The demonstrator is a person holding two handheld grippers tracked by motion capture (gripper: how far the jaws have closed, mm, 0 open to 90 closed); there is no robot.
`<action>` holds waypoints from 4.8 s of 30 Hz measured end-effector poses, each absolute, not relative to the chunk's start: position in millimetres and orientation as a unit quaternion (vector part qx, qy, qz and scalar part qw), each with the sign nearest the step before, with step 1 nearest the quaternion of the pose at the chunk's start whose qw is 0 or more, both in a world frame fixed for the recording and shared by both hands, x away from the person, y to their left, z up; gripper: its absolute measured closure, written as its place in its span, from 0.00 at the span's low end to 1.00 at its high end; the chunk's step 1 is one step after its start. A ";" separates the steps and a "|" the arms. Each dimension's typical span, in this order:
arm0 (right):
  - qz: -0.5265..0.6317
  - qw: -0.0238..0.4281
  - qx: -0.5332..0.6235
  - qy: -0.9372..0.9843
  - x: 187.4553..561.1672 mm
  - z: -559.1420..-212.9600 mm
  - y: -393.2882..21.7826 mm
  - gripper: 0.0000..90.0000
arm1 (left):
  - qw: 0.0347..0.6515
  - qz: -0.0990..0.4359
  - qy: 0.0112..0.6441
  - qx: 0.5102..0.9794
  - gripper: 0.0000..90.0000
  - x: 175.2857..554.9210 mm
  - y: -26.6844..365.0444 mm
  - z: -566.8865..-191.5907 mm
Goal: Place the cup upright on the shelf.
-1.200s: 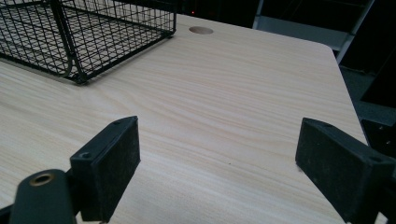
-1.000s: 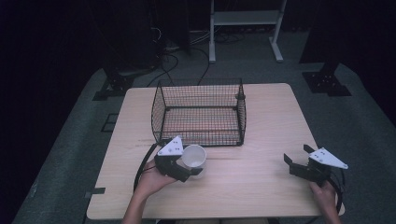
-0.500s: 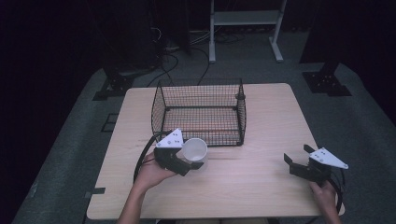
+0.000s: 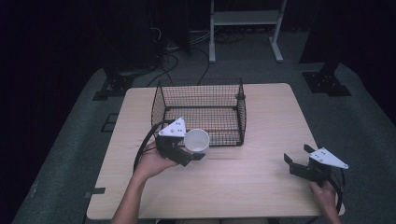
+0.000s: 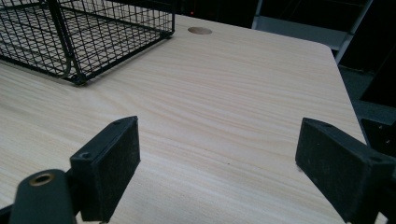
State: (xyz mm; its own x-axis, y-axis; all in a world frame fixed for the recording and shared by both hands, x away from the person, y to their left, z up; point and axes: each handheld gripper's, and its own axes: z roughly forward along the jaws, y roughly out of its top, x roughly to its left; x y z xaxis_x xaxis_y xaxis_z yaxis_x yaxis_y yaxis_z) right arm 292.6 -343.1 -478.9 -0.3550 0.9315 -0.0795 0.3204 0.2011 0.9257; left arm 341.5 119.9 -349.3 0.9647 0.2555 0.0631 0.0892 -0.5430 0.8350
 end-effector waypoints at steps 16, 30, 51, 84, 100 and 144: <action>0.443 0.345 0.452 0.694 292.4 -478.8 -343.0 0.14 | 0.452 0.094 0.083 0.883 0.22 363.3 107.1 -323.4; 0.442 0.346 0.450 0.695 292.1 -478.8 -342.4 0.14 | 0.441 0.094 0.083 0.889 0.22 386.1 105.6 -302.3; 0.442 0.347 0.451 0.693 292.8 -478.9 -343.0 0.14 | 0.438 0.095 0.105 0.888 0.22 425.8 107.6 -283.6; 0.443 0.345 0.453 0.693 292.7 -478.8 -343.7 0.14 | 0.419 0.086 0.140 0.893 0.22 485.4 94.7 -300.5; 0.444 0.345 0.452 0.693 292.7 -478.9 -343.7 0.14 | 0.400 0.084 0.153 0.900 0.22 507.7 82.5 -314.2; 0.445 0.344 0.453 0.692 292.8 -478.8 -344.0 0.14 | 0.369 0.042 0.190 0.909 0.22 537.7 70.2 -371.3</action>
